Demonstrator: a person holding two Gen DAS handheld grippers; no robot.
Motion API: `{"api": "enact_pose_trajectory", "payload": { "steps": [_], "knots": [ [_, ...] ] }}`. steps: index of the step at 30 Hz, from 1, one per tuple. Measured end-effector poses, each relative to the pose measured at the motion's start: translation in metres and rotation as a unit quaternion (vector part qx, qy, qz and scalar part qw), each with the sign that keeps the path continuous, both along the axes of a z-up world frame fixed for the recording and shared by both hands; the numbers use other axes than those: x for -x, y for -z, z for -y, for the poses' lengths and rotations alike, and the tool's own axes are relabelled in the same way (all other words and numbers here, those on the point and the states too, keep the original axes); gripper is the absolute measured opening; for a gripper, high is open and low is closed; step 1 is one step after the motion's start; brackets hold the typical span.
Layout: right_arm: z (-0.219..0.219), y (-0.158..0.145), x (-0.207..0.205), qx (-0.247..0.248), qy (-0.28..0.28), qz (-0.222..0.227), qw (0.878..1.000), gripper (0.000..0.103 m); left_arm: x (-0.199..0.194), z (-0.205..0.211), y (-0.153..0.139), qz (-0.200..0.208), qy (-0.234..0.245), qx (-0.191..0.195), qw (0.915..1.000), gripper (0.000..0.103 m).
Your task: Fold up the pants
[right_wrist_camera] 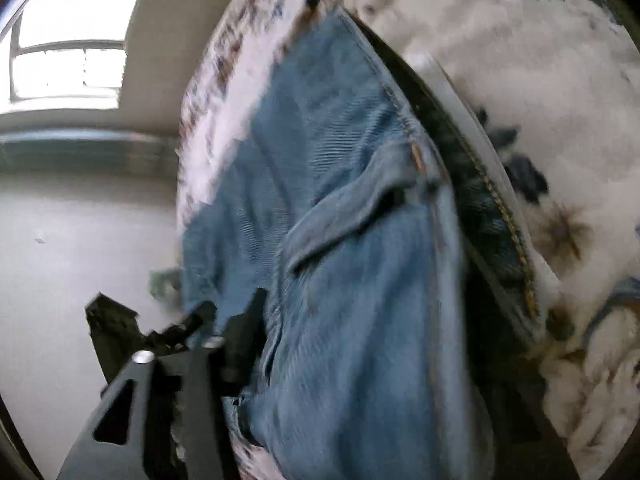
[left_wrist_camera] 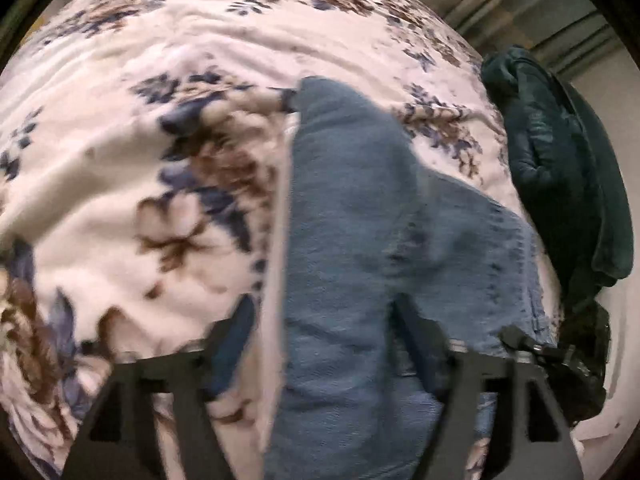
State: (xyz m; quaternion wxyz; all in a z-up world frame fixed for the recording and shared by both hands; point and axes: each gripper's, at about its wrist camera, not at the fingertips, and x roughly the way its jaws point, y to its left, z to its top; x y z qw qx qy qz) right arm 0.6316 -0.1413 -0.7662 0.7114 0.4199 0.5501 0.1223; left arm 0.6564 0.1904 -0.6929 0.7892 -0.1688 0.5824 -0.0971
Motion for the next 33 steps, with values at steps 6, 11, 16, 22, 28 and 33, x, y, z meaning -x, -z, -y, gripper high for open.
{"api": "enact_pose_trajectory", "payload": {
  "steps": [6, 11, 16, 22, 28, 33],
  "knots": [
    [-0.005, -0.031, 0.007, 0.164, -0.014, -0.005, 0.986, 0.089, 0.036, 0.006, -0.017, 0.014, -0.003, -0.081, 0.9966, 0.089],
    [-0.007, -0.038, -0.015, 0.289, -0.027, -0.042, 0.956, 0.096, 0.049, 0.003, -0.01, -0.002, -0.021, -0.103, 0.9945, 0.097],
    [-0.023, -0.069, -0.012, 0.373, -0.064, -0.022, 0.925, 0.097, 0.058, 0.032, -0.044, 0.033, -0.023, -0.159, 0.9864, 0.097],
    [-0.038, -0.108, 0.015, 0.425, -0.065, 0.011, 0.903, 0.097, 0.058, 0.055, -0.061, 0.038, -0.017, -0.208, 0.9772, 0.1],
    [-0.042, -0.146, 0.052, 0.437, -0.069, 0.028, 0.896, 0.097, 0.074, 0.064, -0.088, 0.054, -0.023, -0.216, 0.9745, 0.1],
    [-0.04, -0.168, 0.071, 0.439, -0.065, 0.039, 0.895, 0.097, 0.095, 0.068, -0.115, 0.065, -0.028, -0.219, 0.9731, 0.099]
  ]
}}
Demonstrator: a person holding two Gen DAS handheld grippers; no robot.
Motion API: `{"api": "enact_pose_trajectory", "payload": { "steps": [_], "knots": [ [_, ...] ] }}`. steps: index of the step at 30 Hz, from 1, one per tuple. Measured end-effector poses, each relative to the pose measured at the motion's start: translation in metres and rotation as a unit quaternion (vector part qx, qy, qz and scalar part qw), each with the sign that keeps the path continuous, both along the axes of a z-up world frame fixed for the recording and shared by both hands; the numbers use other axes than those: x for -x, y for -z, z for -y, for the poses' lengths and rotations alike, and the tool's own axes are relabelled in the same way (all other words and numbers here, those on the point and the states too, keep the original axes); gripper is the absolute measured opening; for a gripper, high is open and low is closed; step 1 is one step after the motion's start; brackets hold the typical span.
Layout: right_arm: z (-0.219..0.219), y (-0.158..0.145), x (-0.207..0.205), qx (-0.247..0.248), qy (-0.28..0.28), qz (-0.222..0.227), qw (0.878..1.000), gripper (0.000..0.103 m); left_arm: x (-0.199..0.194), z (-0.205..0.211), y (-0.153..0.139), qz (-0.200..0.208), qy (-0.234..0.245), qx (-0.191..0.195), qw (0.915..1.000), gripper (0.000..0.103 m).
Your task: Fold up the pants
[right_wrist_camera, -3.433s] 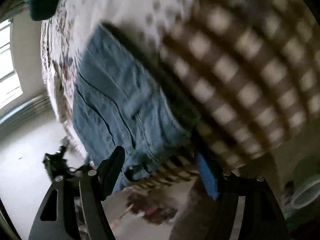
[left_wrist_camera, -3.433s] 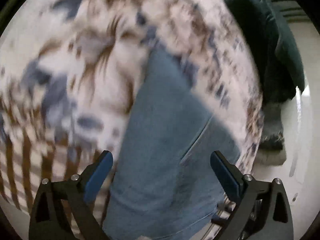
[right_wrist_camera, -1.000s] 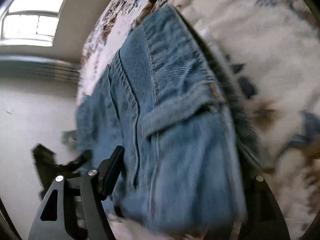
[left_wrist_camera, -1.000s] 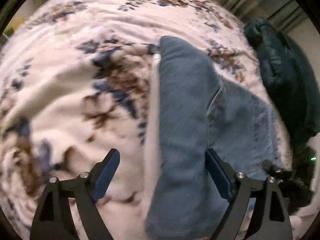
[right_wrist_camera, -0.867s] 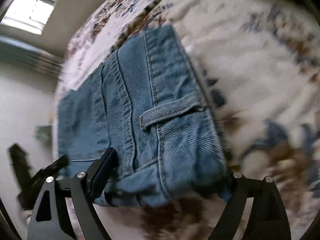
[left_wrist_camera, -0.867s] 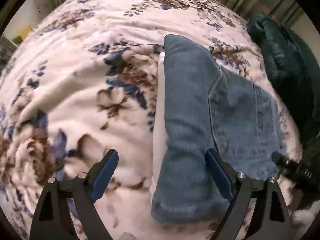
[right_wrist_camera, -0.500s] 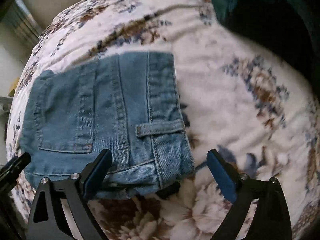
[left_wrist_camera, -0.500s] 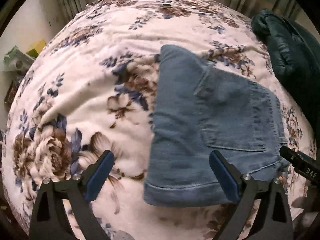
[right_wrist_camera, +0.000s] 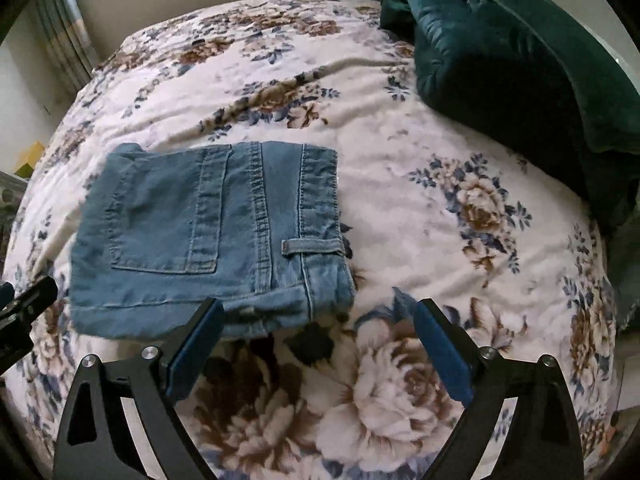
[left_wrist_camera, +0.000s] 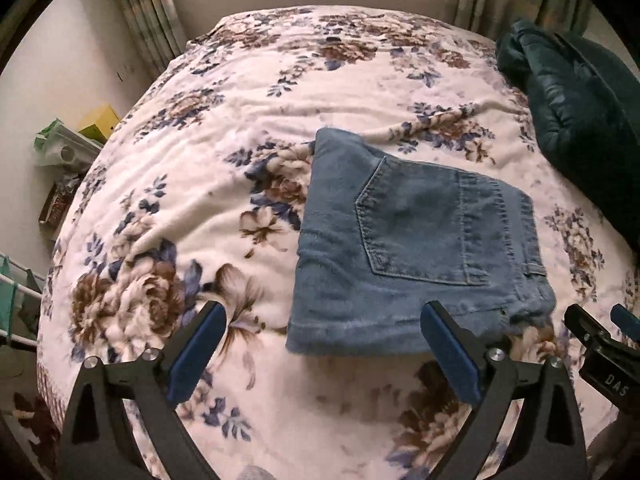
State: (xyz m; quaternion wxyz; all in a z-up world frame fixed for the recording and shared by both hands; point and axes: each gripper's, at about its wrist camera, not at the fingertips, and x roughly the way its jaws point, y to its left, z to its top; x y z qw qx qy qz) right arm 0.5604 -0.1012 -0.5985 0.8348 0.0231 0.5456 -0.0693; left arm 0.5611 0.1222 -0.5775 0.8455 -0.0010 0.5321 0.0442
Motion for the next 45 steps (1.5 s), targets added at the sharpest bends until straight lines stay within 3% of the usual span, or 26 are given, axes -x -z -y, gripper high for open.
{"api": "enact_pose_trajectory", "payload": {
  "steps": [13, 33, 45],
  "knots": [
    [0.005, -0.128, 0.105, -0.021, -0.021, 0.061, 0.998, 0.097, 0.107, 0.021, -0.116, 0.05, 0.0, -0.002, 0.9987, 0.099],
    [0.031, -0.377, 0.334, -0.03, -0.061, 0.161, 0.985, 0.097, 0.301, 0.051, -0.329, 0.14, 0.011, 0.004, 0.99, 0.099],
    [0.015, -0.49, 0.437, -0.05, -0.087, 0.21, 0.972, 0.097, 0.37, 0.045, -0.397, 0.175, 0.027, 0.003, 0.9841, 0.099]
  ]
}}
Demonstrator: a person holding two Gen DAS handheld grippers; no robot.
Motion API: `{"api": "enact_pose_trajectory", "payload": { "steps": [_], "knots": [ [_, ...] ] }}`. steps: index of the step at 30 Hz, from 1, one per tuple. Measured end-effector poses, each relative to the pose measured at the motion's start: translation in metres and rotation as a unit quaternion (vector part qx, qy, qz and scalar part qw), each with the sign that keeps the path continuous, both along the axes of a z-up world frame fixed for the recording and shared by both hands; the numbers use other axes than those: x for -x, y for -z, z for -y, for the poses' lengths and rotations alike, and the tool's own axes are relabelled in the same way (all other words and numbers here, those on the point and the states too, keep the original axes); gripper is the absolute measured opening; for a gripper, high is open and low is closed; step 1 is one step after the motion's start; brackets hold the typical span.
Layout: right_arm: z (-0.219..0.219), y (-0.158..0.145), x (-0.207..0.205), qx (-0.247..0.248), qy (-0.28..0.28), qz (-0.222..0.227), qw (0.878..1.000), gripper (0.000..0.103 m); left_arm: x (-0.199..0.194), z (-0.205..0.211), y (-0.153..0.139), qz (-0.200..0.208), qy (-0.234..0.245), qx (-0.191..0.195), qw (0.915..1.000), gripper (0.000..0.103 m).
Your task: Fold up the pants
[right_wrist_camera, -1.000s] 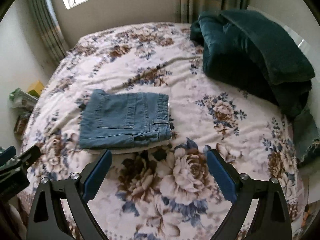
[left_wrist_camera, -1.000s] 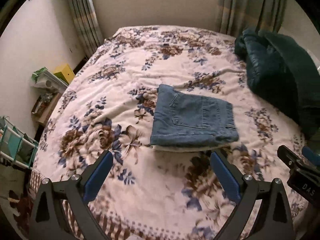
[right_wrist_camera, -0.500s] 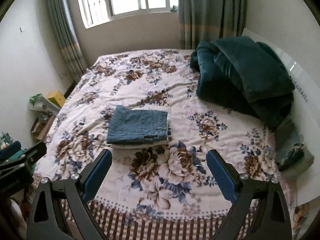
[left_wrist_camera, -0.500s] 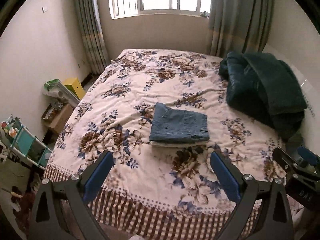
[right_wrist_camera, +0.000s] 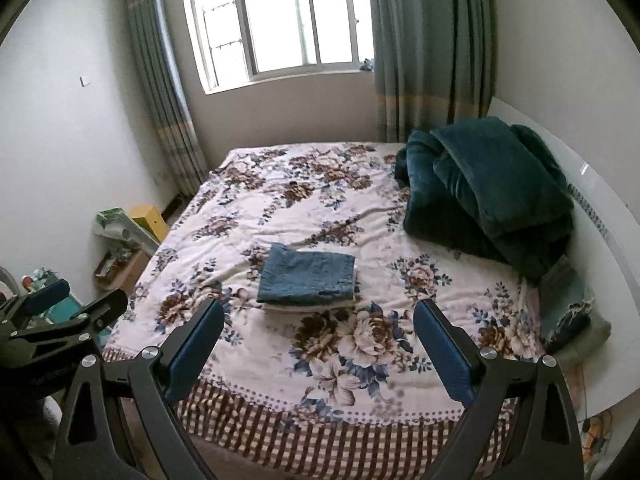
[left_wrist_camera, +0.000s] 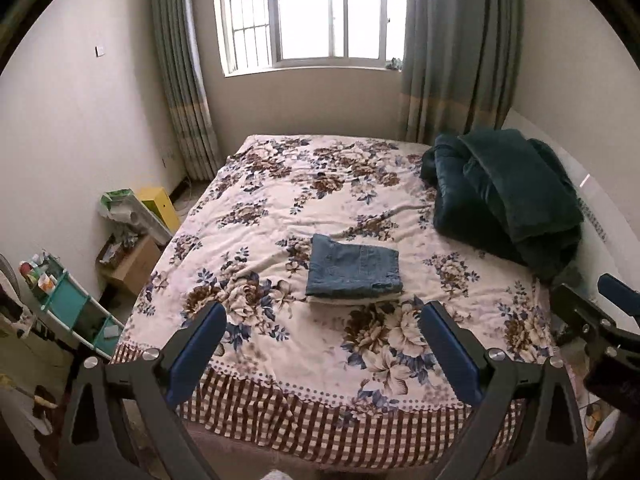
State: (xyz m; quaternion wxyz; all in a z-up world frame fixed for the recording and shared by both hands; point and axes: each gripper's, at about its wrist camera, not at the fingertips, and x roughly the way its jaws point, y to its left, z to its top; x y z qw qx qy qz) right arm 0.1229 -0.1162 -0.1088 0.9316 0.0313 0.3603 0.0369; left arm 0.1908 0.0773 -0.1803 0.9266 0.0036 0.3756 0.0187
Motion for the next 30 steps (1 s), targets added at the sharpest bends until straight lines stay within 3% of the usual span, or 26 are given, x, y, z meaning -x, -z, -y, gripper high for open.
{"api": "enact_pose_trajectory", "payload": {
  "steps": [5, 10, 18, 30],
  "knots": [
    [-0.004, -0.023, 0.025, -0.002, -0.006, 0.01, 1.0, 0.098, 0.011, 0.001, -0.004, 0.009, -0.003, -0.003, 0.9999, 0.099],
    [-0.002, -0.023, 0.022, 0.003, 0.004, 0.013, 1.0, 0.102, 0.002, 0.004, 0.003, 0.003, -0.003, 0.001, 1.0, 0.103],
    [0.0, -0.005, -0.022, 0.015, 0.028, 0.018, 0.999, 0.102, -0.023, 0.006, 0.018, 0.009, -0.017, -0.015, 0.9997, 0.103],
    [-0.002, 0.037, -0.081, 0.038, 0.054, 0.003, 0.998, 0.102, -0.064, 0.003, 0.051, -0.013, -0.024, -0.029, 0.9992, 0.103]
  ]
}}
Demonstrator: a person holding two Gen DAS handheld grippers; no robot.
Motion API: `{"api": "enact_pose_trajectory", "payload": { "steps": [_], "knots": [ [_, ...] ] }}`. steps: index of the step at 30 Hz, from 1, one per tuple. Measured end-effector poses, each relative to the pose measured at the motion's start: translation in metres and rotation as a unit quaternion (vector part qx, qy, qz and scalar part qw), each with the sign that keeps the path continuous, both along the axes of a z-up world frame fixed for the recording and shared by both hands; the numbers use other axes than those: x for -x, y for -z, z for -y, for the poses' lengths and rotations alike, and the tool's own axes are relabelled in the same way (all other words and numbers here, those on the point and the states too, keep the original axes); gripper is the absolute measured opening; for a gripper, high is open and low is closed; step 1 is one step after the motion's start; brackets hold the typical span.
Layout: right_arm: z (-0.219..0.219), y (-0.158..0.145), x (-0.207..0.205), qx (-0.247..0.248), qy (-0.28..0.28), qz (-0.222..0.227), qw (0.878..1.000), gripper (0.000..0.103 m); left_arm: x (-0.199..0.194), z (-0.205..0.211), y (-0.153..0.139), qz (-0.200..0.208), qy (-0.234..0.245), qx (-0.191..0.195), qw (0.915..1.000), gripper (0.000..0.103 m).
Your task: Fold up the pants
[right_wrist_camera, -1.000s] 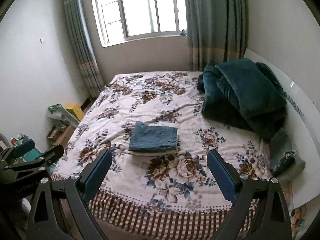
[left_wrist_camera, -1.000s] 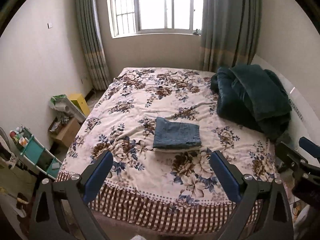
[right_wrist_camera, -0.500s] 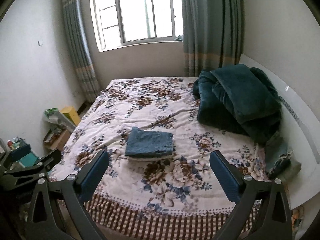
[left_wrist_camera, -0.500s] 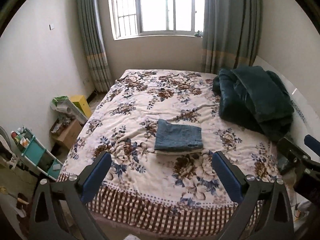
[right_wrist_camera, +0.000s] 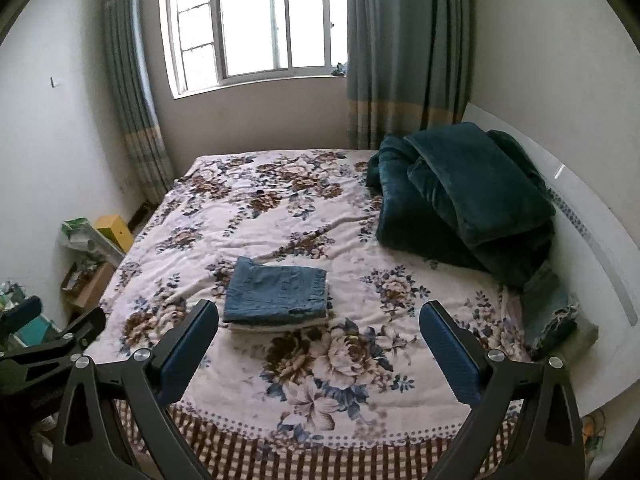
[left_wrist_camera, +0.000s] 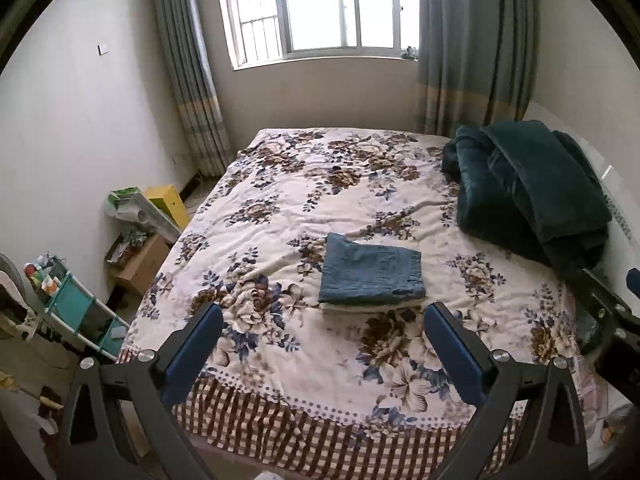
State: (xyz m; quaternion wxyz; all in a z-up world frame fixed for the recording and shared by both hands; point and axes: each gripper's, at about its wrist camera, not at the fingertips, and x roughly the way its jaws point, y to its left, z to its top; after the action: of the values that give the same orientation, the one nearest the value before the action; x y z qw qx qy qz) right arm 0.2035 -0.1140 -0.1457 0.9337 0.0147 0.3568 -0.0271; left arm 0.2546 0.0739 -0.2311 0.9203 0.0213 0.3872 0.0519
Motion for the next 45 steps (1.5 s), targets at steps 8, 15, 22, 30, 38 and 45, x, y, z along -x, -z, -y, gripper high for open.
{"api": "enact_pose_trajectory", "payload": {
  "steps": [8, 15, 22, 30, 38, 45],
  "knots": [
    [0.0, 0.028, -0.023, 0.0, 0.006, -0.019, 1.0, 0.102, -0.014, 0.001, 0.009, -0.01, -0.004, -0.005, 0.9999, 0.103],
    [0.003, 0.04, -0.026, -0.006, 0.005, -0.028, 1.0, 0.103, -0.016, 0.001, 0.016, -0.019, -0.003, 0.009, 0.9998, 0.103],
    [0.002, 0.045, -0.025, -0.007, 0.002, -0.032, 0.999, 0.103, -0.013, -0.001, 0.018, -0.014, -0.007, 0.006, 0.9999, 0.103],
    [0.002, 0.044, -0.023, -0.009, 0.003, -0.031, 0.999, 0.103, -0.013, -0.001, 0.018, -0.015, -0.01, 0.0, 0.9998, 0.103],
    [-0.003, 0.046, -0.021, -0.011, -0.001, -0.033, 0.999, 0.103, -0.01, -0.001, 0.018, -0.012, -0.01, -0.002, 0.9999, 0.103],
    [-0.006, 0.048, -0.019, -0.012, -0.004, -0.033, 0.999, 0.103, -0.01, -0.001, 0.018, -0.014, -0.011, -0.002, 0.9998, 0.103]
  ]
}}
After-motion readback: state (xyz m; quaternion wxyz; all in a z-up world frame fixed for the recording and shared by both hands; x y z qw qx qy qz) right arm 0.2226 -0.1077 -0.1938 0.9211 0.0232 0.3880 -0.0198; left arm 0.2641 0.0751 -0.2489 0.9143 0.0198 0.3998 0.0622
